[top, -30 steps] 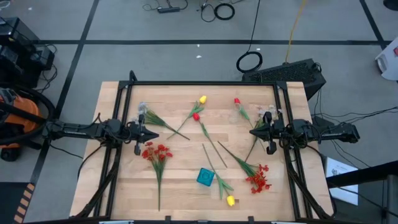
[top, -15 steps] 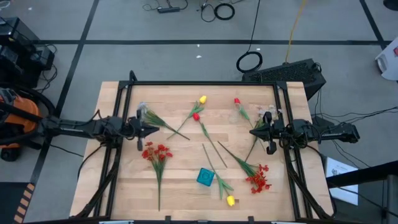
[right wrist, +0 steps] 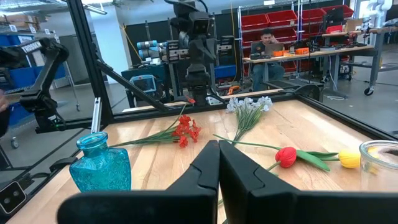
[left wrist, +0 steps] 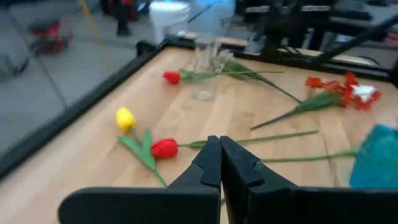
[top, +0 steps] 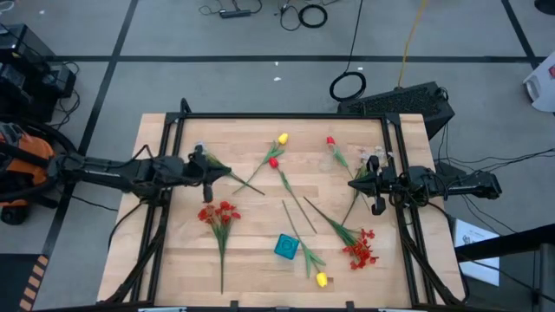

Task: Sort flowers into vase by color
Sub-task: Put the left orange flowers into the blue vase

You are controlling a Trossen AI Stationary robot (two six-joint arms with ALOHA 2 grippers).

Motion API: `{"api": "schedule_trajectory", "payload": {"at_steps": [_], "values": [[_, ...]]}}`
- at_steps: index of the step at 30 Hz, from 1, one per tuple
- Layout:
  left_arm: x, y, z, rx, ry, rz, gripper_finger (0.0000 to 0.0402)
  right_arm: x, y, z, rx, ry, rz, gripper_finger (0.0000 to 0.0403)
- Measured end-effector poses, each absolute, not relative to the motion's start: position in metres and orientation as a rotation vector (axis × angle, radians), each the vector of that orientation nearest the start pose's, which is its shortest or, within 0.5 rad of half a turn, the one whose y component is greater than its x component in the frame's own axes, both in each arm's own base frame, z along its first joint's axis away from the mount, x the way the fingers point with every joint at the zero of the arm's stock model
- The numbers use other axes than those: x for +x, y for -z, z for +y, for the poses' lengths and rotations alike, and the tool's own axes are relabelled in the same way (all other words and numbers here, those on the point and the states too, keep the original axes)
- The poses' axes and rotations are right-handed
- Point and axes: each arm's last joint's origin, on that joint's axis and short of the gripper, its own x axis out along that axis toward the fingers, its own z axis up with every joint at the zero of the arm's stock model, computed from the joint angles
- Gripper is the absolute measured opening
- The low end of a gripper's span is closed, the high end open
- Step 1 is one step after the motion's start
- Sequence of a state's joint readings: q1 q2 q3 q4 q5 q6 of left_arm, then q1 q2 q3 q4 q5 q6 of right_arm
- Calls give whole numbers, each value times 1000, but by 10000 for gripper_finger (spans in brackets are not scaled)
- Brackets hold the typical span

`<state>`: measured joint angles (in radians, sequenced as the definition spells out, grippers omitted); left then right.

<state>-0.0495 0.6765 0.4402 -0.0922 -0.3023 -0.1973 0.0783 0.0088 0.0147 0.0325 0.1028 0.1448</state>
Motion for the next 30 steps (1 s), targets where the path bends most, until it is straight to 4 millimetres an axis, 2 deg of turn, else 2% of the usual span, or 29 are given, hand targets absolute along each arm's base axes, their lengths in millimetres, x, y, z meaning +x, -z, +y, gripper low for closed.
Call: {"api": "schedule_trajectory", "payload": {"at_steps": [3, 7, 12, 18, 23, 30], "values": [[171, -245, -3, -220, -350, 356, 1, 97, -171, 5, 148, 22, -40, 0], [193, -252, -13, -247, -425, 435, 1, 97, -171, 5, 148, 22, -40, 0], [225, -273, -30, -286, -452, 525, 0, 97, -171, 5, 148, 22, -40, 0], [251, -292, -55, -440, -565, 604, 0, 97, -171, 5, 148, 22, -40, 0], [256, -294, -78, -551, -661, 703, 0, 97, -171, 5, 148, 22, -40, 0], [239, -273, -116, -786, -792, 839, 0, 97, -171, 5, 148, 22, -40, 0]]}}
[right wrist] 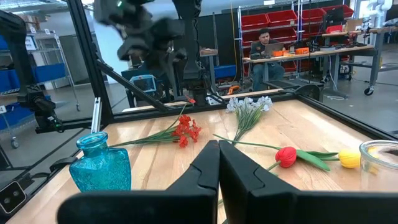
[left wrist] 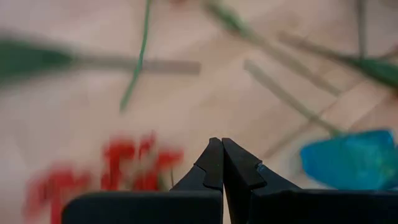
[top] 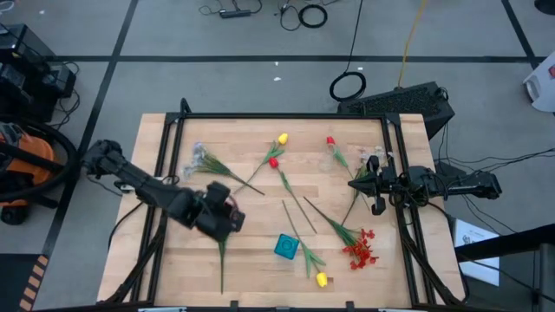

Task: Sort flowers into vase by color
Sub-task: Put the left orange flowers into the blue vase

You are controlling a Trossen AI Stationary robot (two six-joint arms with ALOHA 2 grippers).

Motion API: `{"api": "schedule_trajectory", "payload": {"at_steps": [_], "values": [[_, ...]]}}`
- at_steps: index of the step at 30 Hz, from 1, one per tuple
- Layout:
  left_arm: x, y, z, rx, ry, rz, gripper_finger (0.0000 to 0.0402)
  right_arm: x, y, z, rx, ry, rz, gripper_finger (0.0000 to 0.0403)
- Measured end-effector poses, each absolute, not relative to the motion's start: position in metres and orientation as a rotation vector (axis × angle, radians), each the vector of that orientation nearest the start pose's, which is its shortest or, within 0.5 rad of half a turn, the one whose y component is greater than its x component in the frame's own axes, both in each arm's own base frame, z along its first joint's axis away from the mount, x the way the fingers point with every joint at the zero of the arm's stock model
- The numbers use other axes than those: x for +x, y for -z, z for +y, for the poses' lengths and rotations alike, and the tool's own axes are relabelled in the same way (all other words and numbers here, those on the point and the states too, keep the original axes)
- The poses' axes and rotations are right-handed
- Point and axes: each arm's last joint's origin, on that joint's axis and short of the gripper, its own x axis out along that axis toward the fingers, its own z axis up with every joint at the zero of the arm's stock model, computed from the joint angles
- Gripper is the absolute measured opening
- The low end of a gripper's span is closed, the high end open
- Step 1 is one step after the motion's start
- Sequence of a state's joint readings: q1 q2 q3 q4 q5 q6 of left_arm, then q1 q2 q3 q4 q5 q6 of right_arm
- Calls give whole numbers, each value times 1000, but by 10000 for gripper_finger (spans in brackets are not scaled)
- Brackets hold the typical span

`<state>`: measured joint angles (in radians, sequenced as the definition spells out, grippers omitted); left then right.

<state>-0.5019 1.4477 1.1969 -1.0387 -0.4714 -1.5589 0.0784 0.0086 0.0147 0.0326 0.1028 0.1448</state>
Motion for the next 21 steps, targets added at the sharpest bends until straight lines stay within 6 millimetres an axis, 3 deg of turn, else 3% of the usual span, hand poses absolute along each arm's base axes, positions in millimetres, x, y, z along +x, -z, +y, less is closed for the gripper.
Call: {"api": "schedule_trajectory", "payload": {"at_steps": [7, 12, 21], "values": [[230, -257, -142, -921, -901, 889, 0, 97, -171, 5, 148, 22, -40, 0], [232, -246, -152, -907, -912, 938, 5, 97, -171, 5, 148, 22, -40, 0], [242, -214, -163, -894, -972, 1139, 80, 97, -171, 5, 148, 22, -40, 0]]}}
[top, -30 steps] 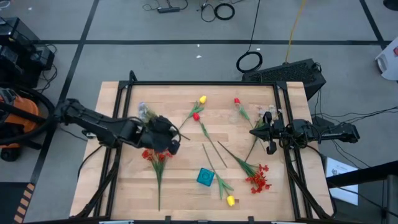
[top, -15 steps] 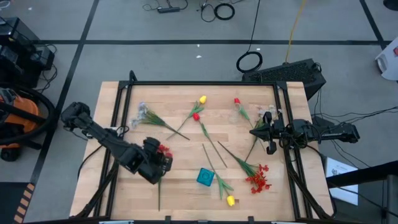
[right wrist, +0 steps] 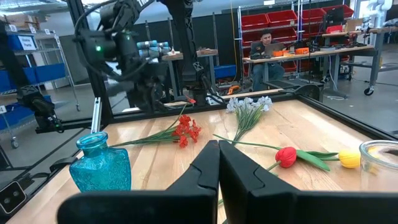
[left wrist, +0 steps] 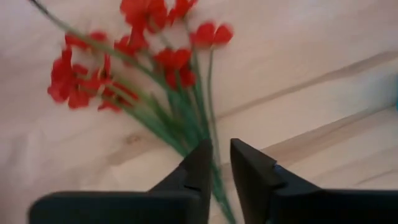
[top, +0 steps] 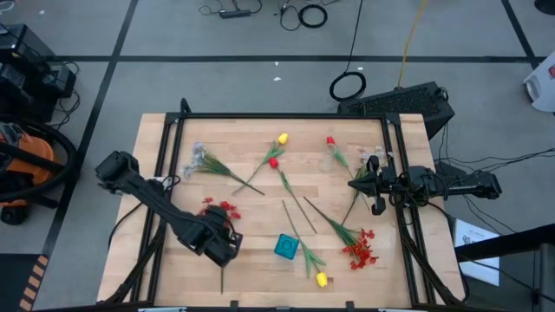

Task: Sort flowers into vase by color
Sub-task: Put the left orange flowers into the blue vase

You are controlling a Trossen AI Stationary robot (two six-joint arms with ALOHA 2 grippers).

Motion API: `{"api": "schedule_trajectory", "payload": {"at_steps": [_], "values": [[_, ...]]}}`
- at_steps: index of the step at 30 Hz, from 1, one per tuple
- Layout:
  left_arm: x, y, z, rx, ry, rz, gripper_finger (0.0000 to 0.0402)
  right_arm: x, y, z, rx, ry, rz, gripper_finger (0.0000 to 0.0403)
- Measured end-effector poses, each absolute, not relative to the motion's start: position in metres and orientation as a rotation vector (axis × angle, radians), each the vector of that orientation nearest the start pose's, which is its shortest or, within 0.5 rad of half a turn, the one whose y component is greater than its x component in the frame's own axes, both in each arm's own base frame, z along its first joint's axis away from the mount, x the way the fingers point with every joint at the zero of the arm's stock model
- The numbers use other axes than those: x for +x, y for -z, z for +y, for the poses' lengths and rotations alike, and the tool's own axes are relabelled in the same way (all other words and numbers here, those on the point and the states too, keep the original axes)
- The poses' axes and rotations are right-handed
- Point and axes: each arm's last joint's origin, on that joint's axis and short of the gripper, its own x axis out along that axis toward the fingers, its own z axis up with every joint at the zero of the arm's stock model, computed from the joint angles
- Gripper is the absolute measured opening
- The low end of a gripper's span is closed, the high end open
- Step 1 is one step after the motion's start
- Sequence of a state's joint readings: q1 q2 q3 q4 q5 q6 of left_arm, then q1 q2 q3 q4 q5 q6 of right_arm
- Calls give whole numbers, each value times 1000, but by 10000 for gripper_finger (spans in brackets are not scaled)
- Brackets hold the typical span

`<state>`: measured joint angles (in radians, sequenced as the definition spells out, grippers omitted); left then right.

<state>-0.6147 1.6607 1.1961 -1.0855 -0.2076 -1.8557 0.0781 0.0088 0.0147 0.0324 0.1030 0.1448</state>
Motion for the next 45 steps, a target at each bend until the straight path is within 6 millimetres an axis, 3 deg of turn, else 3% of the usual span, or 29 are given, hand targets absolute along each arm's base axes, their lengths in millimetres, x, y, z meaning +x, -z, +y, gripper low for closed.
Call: {"api": "schedule_trajectory", "payload": {"at_steps": [6, 11, 32, 37, 45], "values": [[247, -195, -167, -906, -1038, 1244, 154, 97, -171, 5, 148, 22, -40, 0], [251, -186, -169, -942, -1076, 1262, 187, 97, -171, 5, 148, 22, -40, 0], [245, -131, -163, -1057, -1089, 1262, 194, 97, -171, 5, 148, 22, -40, 0], [245, -131, -160, -1053, -1109, 1266, 156, 97, -171, 5, 148, 22, -40, 0], [243, -131, -158, -991, -1093, 1293, 15, 97, -171, 5, 148, 22, -40, 0]]}}
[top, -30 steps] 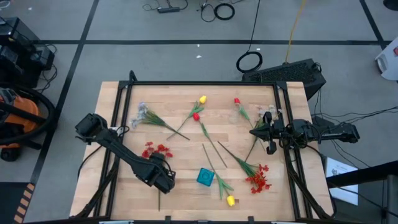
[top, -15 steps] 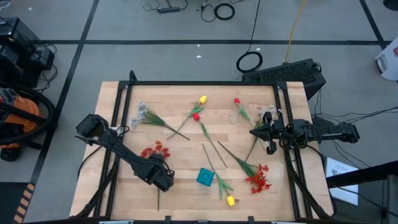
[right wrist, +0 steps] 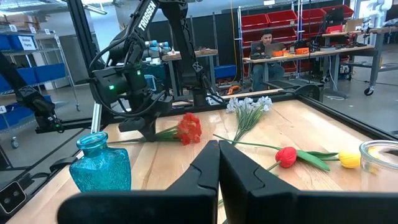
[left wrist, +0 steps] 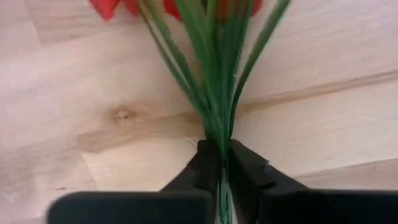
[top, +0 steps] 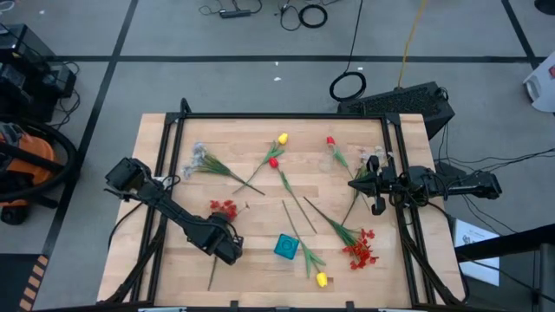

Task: Sort flowers into vase by color
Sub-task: Put the left orange flowers into the blue vase

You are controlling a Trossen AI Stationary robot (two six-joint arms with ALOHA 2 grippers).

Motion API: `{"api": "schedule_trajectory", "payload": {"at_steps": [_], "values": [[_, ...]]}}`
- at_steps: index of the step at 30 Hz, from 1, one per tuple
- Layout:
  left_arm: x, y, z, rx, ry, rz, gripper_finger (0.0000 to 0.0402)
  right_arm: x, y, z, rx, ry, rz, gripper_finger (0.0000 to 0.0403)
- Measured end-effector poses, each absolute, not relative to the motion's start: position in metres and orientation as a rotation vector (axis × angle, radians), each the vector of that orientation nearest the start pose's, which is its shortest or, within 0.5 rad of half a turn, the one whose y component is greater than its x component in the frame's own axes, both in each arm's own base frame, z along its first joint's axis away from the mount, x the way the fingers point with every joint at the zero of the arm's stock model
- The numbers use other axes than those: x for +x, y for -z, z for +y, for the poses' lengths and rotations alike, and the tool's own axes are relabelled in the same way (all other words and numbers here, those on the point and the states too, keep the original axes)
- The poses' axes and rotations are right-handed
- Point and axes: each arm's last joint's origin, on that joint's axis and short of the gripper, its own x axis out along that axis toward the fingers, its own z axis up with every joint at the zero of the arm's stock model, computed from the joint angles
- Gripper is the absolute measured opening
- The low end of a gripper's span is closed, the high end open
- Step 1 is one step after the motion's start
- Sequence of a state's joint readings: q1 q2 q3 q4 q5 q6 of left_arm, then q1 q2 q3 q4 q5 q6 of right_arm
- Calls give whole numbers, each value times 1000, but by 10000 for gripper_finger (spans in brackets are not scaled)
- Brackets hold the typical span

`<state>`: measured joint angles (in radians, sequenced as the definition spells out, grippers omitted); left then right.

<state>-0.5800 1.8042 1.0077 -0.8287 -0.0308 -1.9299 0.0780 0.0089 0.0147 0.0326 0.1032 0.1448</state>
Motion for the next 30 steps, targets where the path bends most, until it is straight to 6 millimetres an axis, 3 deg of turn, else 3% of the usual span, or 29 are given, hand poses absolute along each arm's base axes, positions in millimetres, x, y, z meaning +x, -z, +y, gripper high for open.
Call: {"api": "schedule_trajectory", "payload": {"at_steps": [9, 23, 30], "values": [[245, -141, -160, -908, -972, 1312, 12, 97, -171, 5, 148, 22, -40, 0], [265, -229, -152, -462, -714, 418, 9, 97, -171, 5, 148, 22, -40, 0], [290, -261, -166, -203, -556, 216, 8, 97, -171, 5, 148, 22, -39, 0]]}}
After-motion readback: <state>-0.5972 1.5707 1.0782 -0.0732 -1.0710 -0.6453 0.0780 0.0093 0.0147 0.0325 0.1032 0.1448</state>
